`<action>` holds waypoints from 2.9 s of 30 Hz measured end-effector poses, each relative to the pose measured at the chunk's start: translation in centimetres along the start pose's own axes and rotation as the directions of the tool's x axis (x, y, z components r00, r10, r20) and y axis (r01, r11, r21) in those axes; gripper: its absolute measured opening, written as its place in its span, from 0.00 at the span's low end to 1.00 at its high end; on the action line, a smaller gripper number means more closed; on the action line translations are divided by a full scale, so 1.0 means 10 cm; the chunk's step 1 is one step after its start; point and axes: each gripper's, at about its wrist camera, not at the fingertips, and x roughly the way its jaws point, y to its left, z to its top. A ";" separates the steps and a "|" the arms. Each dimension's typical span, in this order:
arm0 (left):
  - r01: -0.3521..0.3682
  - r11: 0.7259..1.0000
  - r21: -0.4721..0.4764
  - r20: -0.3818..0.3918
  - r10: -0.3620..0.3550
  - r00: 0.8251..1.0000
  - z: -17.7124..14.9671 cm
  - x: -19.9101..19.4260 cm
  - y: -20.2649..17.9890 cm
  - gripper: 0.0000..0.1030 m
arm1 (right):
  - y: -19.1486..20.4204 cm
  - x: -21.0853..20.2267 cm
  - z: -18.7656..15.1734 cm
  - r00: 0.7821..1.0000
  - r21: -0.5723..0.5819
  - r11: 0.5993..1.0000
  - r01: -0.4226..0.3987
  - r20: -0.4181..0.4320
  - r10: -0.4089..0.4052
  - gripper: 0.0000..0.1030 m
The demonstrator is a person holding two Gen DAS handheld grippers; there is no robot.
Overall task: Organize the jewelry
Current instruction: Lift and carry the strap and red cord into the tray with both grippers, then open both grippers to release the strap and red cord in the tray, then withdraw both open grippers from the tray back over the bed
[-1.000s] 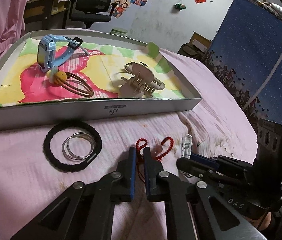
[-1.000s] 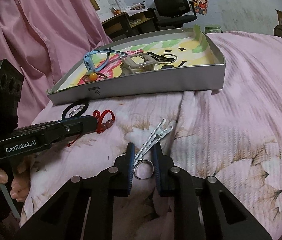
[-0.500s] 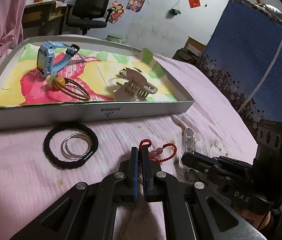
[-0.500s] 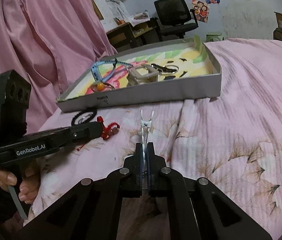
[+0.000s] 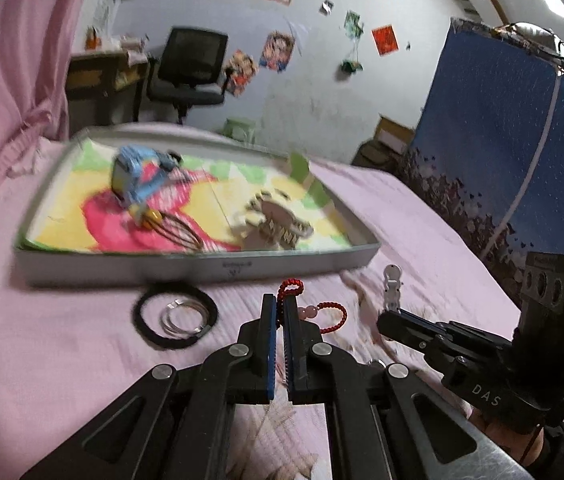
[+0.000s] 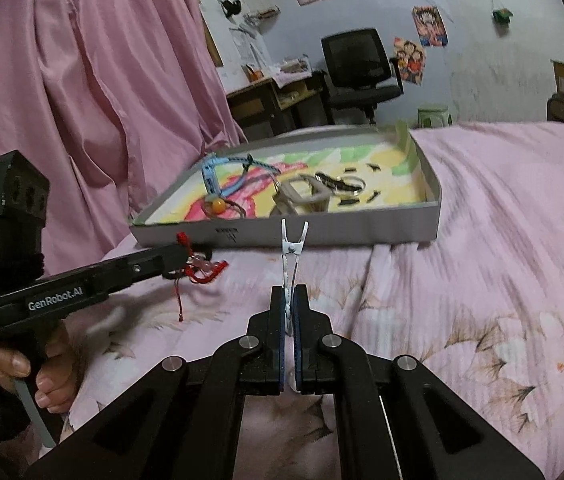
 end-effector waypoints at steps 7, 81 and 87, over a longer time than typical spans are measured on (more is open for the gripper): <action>-0.088 0.995 0.042 0.151 0.080 0.985 0.11 -0.31 -0.11 0.03 | 0.18 -0.21 0.20 0.991 -0.067 0.997 0.026 0.132 -0.017 0.04; -0.220 0.968 -0.116 0.013 0.223 0.975 0.73 0.45 0.49 0.49 | -0.08 0.46 1.01 0.973 -0.016 0.979 0.203 0.114 -0.199 0.59; -0.220 0.971 -0.094 0.090 0.228 0.969 0.74 0.16 0.34 0.65 | -0.03 0.14 1.05 0.962 -0.015 0.981 0.196 0.196 -0.189 0.79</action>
